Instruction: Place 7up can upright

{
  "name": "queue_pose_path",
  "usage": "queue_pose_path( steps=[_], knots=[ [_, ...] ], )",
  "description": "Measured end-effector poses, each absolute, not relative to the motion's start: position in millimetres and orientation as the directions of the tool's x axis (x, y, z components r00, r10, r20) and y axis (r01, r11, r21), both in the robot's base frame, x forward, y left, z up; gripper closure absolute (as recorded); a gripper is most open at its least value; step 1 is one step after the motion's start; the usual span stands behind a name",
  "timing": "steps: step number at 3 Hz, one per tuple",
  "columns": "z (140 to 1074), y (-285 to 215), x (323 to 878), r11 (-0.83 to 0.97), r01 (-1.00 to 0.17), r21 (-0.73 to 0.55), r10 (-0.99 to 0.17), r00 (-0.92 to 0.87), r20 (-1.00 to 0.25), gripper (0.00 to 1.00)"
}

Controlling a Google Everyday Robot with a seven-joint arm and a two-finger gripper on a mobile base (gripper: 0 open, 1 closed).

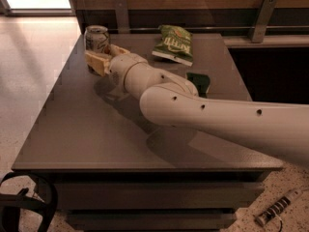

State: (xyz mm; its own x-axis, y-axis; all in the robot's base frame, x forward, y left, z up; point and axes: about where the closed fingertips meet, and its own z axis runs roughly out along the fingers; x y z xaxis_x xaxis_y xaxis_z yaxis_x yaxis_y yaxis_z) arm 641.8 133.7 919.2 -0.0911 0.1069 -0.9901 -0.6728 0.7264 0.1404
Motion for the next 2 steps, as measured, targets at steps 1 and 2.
queue_pose_path(
  steps=[1, 2],
  knots=[
    [919.2, 133.7, 641.8, 0.726, -0.673, 0.140, 0.107, -0.091, -0.990, 1.00],
    [916.7, 136.2, 641.3, 0.730, -0.674, 0.109, 0.066, -0.090, -0.994, 1.00]
  ],
)
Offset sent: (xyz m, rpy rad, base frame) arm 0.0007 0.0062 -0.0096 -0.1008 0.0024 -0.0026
